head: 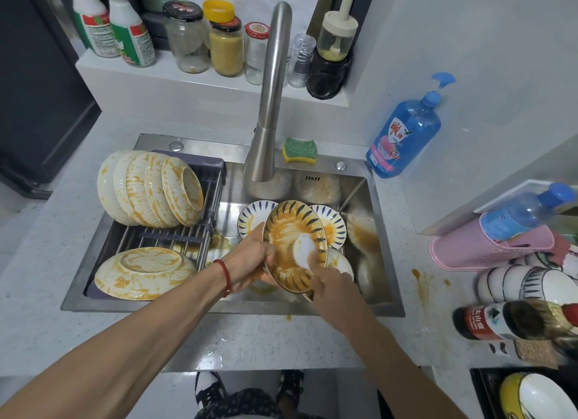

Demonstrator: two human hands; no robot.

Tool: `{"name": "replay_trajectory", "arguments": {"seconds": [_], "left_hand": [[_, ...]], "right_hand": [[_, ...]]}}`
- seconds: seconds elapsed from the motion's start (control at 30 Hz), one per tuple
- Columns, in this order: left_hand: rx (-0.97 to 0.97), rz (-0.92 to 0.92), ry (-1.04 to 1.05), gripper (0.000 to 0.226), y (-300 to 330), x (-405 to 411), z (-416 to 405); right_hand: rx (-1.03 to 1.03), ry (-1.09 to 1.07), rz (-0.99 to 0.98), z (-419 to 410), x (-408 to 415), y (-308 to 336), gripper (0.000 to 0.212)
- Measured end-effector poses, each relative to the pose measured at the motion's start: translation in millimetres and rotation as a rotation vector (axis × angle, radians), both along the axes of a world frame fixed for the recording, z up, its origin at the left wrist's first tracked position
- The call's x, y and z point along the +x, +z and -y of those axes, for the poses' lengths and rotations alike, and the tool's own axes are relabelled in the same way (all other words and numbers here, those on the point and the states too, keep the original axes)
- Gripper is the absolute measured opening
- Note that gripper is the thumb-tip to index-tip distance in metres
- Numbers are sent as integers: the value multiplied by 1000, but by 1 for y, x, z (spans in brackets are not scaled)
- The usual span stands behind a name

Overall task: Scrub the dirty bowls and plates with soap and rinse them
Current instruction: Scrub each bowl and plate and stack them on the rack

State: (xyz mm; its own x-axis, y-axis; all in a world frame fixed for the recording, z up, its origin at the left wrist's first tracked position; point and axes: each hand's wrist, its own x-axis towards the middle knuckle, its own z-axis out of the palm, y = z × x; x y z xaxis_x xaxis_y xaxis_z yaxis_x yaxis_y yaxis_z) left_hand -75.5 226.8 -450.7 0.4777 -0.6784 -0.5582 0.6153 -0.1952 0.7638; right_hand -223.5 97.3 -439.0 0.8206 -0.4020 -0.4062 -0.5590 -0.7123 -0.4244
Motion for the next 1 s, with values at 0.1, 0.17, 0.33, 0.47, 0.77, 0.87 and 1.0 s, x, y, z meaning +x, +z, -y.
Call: {"name": "replay_trajectory", "arguments": {"seconds": [0.1, 0.17, 0.33, 0.47, 0.77, 0.87, 1.0], "left_hand": [[4, -6, -15, 84, -1, 0, 0], [8, 6, -4, 82, -4, 2, 0], [16, 39, -41, 79, -1, 0, 3], [28, 80, -58, 79, -2, 4, 1], [44, 25, 37, 75, -11, 2, 3], [28, -20, 136, 86, -17, 0, 4], [36, -124, 231, 92, -16, 1, 0]], "right_hand": [[-18, -15, -26, 1, 3, 2, 54], [55, 79, 5, -21, -7, 8, 55], [-137, 35, -122, 4, -2, 4, 57], [24, 103, -67, -22, -20, 6, 55], [-141, 103, -96, 12, -21, -6, 59], [-183, -51, 81, 38, -13, -9, 59], [-80, -191, 271, 61, -10, -8, 76]]}}
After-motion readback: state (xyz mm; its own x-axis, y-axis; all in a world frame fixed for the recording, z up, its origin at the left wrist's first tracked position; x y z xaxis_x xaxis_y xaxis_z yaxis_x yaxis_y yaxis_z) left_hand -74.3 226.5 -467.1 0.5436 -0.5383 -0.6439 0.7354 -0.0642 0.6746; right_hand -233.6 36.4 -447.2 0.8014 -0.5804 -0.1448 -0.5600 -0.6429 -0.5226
